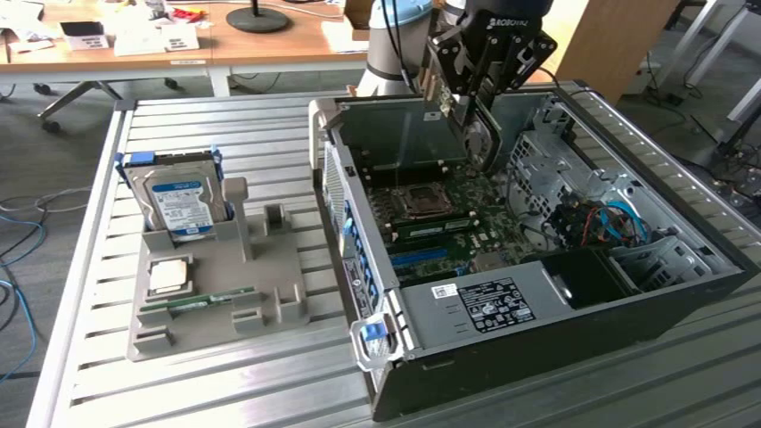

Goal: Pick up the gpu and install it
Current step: 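Pick up the gpu and move the gpu toward the slot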

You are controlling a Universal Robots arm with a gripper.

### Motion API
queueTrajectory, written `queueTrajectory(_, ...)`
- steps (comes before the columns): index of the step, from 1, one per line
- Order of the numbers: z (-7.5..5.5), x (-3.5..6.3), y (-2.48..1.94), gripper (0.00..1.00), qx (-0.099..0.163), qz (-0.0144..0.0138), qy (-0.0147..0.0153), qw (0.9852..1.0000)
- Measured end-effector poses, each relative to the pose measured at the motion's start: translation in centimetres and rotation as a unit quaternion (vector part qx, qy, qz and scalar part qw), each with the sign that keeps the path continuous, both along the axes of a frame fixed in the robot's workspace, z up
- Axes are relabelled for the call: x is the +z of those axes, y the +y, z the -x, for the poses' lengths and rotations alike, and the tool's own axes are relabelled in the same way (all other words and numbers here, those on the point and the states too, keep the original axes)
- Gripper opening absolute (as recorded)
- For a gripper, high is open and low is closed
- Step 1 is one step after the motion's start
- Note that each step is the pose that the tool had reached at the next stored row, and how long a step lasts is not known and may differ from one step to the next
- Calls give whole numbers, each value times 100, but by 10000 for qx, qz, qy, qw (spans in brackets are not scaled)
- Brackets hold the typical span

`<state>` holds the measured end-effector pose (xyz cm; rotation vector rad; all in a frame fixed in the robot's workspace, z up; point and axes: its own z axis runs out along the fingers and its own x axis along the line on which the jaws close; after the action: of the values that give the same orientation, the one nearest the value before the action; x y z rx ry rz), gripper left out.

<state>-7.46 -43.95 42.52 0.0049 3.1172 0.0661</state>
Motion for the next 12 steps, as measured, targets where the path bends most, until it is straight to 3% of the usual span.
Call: queueTrajectory(12,-78,0,0,27,0,0,0,10000)
